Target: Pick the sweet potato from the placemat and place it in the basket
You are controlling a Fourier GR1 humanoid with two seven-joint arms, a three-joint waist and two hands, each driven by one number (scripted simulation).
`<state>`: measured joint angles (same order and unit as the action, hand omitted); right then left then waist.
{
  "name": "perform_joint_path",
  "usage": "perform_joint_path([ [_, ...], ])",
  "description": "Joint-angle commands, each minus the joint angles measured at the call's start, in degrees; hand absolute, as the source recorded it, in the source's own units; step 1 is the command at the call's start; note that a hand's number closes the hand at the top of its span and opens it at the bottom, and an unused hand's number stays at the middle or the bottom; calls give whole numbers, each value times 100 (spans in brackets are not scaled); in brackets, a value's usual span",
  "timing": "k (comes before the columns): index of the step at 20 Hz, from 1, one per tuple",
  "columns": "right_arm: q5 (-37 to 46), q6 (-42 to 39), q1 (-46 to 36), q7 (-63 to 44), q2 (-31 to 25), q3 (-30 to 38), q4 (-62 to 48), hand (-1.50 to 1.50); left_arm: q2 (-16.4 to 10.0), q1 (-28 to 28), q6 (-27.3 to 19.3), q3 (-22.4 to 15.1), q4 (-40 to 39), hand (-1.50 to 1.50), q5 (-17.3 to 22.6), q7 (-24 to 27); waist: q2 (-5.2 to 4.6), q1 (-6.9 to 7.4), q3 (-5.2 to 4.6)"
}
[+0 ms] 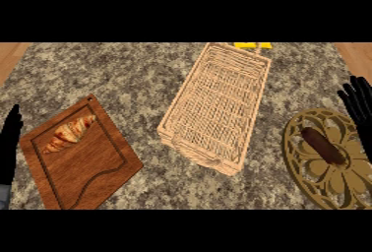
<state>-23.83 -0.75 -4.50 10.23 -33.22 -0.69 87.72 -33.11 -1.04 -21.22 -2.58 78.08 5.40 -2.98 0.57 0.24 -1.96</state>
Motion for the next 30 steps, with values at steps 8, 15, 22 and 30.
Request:
perform_joint_path([
  [8,747,-2420,-61,-126,11,-2915,484,150,294,-1040,971,-827,882,0,63,612,-187,228,199],
  [15,3932,-474,463,608,219,-3877,1503,-150,302,-773,1054,-782,987,0,92,603,26,-124,192],
  [22,6094,-373,-841,-1084,-895,-3464,2350,-150,276,-904,1124,-717,907,0,138,540,81,-172,148],
  [30,6875,-3485,-2057,-2313,-2209,-4142,2844,-150,290,-1078,1268,-750,775,0,97,655,-23,26,135],
])
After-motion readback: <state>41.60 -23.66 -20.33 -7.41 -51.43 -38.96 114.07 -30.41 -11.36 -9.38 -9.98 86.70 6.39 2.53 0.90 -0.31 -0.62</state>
